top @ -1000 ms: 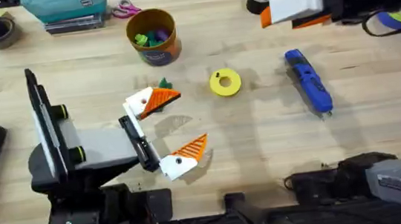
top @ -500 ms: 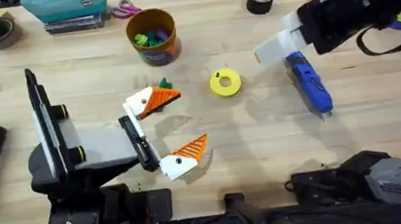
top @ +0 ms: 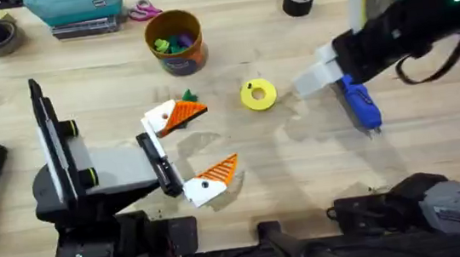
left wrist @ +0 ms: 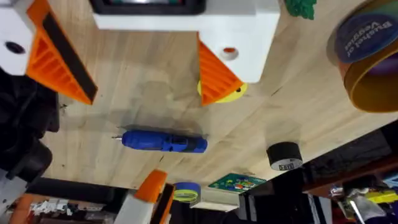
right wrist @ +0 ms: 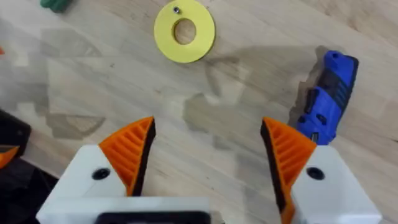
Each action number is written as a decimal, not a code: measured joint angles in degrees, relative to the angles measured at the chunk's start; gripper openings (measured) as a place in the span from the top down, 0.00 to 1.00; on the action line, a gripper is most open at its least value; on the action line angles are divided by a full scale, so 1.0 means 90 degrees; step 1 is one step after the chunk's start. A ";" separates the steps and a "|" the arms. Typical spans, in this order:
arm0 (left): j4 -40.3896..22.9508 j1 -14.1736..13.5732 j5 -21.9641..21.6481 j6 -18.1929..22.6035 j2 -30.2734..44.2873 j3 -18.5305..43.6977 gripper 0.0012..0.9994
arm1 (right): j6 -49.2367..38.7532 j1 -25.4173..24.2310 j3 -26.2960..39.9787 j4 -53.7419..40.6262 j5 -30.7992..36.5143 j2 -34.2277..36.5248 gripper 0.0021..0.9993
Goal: Pick up the gripper from the table and insert it into the empty holder that is missing its gripper. Then pick up a screw, insert it into the mounting hole, and use the screwdriver to tighten it. Finally, clean up the table by picking up the vegetable and placing it into the bucket.
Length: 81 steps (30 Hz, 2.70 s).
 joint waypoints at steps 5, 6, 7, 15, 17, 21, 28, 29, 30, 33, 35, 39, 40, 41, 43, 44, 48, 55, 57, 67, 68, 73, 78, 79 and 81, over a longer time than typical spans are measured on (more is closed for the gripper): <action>-0.0001 0.0000 -0.0002 0.0000 0.0000 0.0000 0.01 | 0.0000 0.0002 -0.0681 0.0699 0.0002 0.0000 0.00; -0.0001 0.0000 0.0001 0.0001 0.0000 0.0000 0.01 | 0.0001 0.0002 -0.0810 0.0841 0.0002 0.0001 0.00; 0.0001 0.0000 0.0001 0.0000 0.0000 0.0000 0.01 | 0.0000 0.0002 -0.0935 0.0987 0.0002 0.0000 0.00; -0.0001 0.0000 -0.0001 0.0002 0.0000 0.0000 0.01 | 0.0019 0.0101 -0.1481 0.1898 0.0002 0.0112 0.00; -0.0001 0.0000 0.0001 0.0002 0.0000 0.0000 0.01 | 0.0019 0.0148 -0.1484 0.2063 0.0002 0.0267 0.00; -0.0001 0.0000 -0.0001 0.0002 0.0000 0.0000 0.01 | 0.0028 0.0219 -0.1484 0.2251 0.0002 0.0681 0.00; -0.0001 0.0000 -0.0002 0.0017 0.0000 0.0000 0.01 | 0.0144 0.0249 -0.1486 0.2559 0.0005 0.1232 0.00; 0.0000 0.0000 0.0001 0.0017 0.0000 0.0000 0.01 | 0.0146 0.0261 -0.1486 0.2557 0.0005 0.1288 0.00; -0.0001 0.0000 0.0001 0.0017 0.0000 0.0000 0.01 | 0.0146 0.0284 -0.1484 0.2557 0.0005 0.1353 0.00; -0.0001 0.0000 -0.0002 0.0017 0.0000 0.0000 0.01 | 0.0165 0.0358 -0.1418 0.2540 0.0003 0.1596 0.00; -0.0001 0.0000 0.0000 0.0017 0.0000 0.0000 0.01 | 0.0168 0.0401 -0.1304 0.2537 0.0005 0.1781 0.00; 0.0000 0.0000 0.0000 0.0017 0.0000 0.0000 0.01 | 0.0168 0.0477 -0.0993 0.2545 0.0002 0.2128 0.00; 0.0002 0.0000 0.0001 0.0017 0.0000 0.0000 0.01 | 0.0168 0.0496 -0.0920 0.2542 0.0005 0.2196 0.00; 0.0000 0.0000 -0.0001 0.0017 0.0000 0.0000 0.01 | 0.0168 0.0516 -0.0844 0.2542 0.0004 0.2266 0.00; -0.0001 0.0000 -0.0002 0.0017 0.0000 0.0000 0.01 | 0.0168 0.0554 -0.0700 0.2544 0.0003 0.2397 0.00; -0.0001 0.0000 0.0001 0.0017 0.0000 0.0000 0.01 | 0.0168 0.0574 -0.0628 0.2547 0.0004 0.2466 0.00; 0.0001 0.0000 -0.0001 0.0017 0.0000 0.0000 0.01 | 0.0168 0.0629 -0.0428 0.2547 0.0004 0.2696 0.00; 0.0001 0.0000 0.0001 0.0018 0.0000 0.0000 0.01 | 0.0168 0.0691 -0.0183 0.2557 0.0007 0.3083 0.00; -0.0001 0.0000 -0.0001 0.0017 0.0000 0.0000 0.01 | 0.0168 0.0770 -0.0162 0.2555 0.0005 0.3170 0.00; 0.0002 0.0000 -0.0001 0.0019 0.0000 0.0000 0.01 | 0.0168 0.0814 -0.0117 0.2576 0.0007 0.3412 0.01; 0.0001 0.0000 0.0001 0.0017 0.0000 0.0000 0.01 | 0.0168 0.0825 -0.0117 0.2579 0.0011 0.3422 0.01; -0.0001 0.0000 -0.0001 0.0017 0.0000 0.0000 0.01 | 0.0168 0.0928 -0.0090 0.2585 0.0121 0.3432 0.01; -0.0001 0.0000 0.0001 0.0017 0.0000 0.0000 0.01 | 0.0168 0.0987 -0.0031 0.2628 0.0158 0.3432 0.01; -0.0001 0.0000 -0.0002 0.0017 0.0000 0.0000 0.01 | 0.0168 0.0991 -0.0022 0.2632 0.0165 0.3432 0.01; -0.0001 0.0000 0.0001 0.0017 0.0000 0.0000 0.01 | 0.0168 0.0991 -0.0017 0.2634 0.0172 0.3432 0.01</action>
